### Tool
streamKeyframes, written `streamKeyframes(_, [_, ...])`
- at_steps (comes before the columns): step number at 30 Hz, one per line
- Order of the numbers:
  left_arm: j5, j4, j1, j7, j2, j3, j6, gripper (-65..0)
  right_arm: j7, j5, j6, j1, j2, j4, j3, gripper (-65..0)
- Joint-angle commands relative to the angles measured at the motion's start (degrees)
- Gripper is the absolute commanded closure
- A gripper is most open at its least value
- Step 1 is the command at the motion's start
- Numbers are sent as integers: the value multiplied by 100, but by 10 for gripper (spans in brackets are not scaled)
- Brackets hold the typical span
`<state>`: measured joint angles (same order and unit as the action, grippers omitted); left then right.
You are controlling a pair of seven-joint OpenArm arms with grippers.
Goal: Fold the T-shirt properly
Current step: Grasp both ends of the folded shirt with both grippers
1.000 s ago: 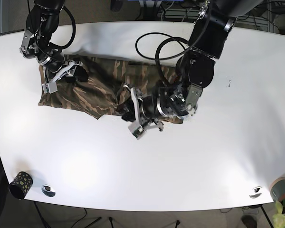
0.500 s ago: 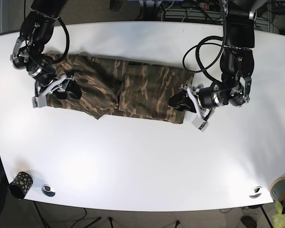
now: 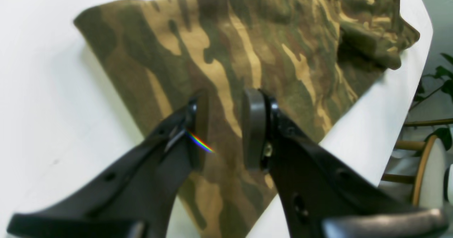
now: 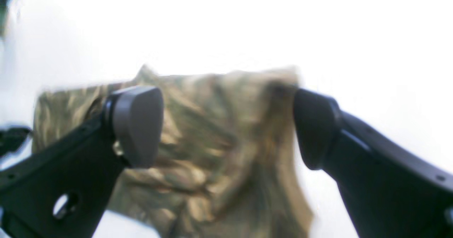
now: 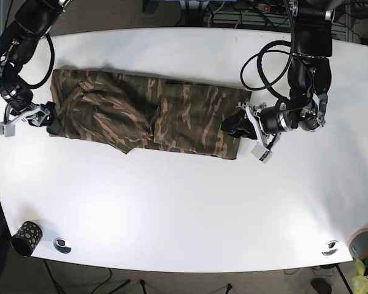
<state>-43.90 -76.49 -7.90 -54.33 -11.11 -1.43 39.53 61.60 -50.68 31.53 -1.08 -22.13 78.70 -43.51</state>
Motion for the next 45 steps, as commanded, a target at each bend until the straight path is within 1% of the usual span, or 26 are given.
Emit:
streamKeyframes(1, [-107,181,-137,109,26,16,47,-139,-81,-291,69,121,-358,-516,-164,-544])
streamKeyframes(2, [-107,330,-199,109,87,16,47,-139,-81,-343,78,130,-464,-815,-190,-544])
streamKeyframes(4, [-107,576,-260,118,140,16,47,-139,-81,-352,78,148,-578,-1193,-208,-544])
streamKeyframes(6, [-133,664,-278,118,140,24,47,-139,-81,-361,87,148,-596,-1377,-208,-544])
streamKeyframes(10, [-142,603,-269,92,184,60,47,-139,-81,-343,87,95,-552,-1421,-190,-544])
streamKeyframes(12, [-142,480,-260,92,219,68,47,-139,-81,-335,87,25,-411,-1421,-120,-544])
streamKeyframes(15, [-142,462,-260,92,219,68,47,-139,-81,-335,87,-19,-279,-1404,-23,-544])
streamKeyframes(18, [-133,471,-260,92,219,60,47,-139,-81,-361,87,-116,-95,-1377,232,-536])
streamKeyframes(20, [-107,480,-260,92,219,60,47,-139,-81,-361,87,-178,2,-1184,417,-512])
streamKeyframes(22, [-98,515,-252,101,219,42,47,-139,-81,-361,87,-221,195,-955,557,-491])
streamKeyframes(24, [-98,699,-252,101,219,33,47,-139,-81,-361,78,-336,310,-806,645,-479])
streamKeyframes(27, [-98,1016,-269,127,210,33,47,-140,-81,-335,60,-336,398,-727,689,-457])
streamKeyframes(29, [-98,1200,-269,180,210,33,47,-140,-90,-326,60,-327,398,-727,689,-423])
streamKeyframes(30, [-98,1262,-269,197,210,33,47,-140,-99,-326,52,-309,398,-727,689,-390])
streamKeyframes(32, [-98,1341,-269,197,210,24,47,-140,-99,-317,52,-204,398,-736,689,-285])
streamKeyframes(34, [-98,1350,-269,197,219,24,47,-142,-108,-308,52,-178,380,-736,689,-205])
streamKeyframes(35, [-98,1350,-269,197,219,24,47,-142,-108,-308,52,-169,362,-709,689,-144])
streamKeyframes(37, [-98,1350,-269,197,245,16,47,-142,-108,-308,60,-151,345,-692,698,-67])
streamKeyframes(38, [-98,1350,-269,197,325,16,47,-142,-108,-308,34,-90,275,-586,698,-27])
streamKeyframes(39, [-98,1350,-269,197,369,16,47,-142,-108,-308,34,-81,231,-507,698,-16])
streamKeyframes(41, [-98,1350,-269,197,413,16,47,-143,-108,-308,25,-98,187,-296,698,-14])
streamKeyframes(45, [-98,1350,-304,206,509,-257,-230,-144,-108,-308,25,-248,143,302,680,-14])
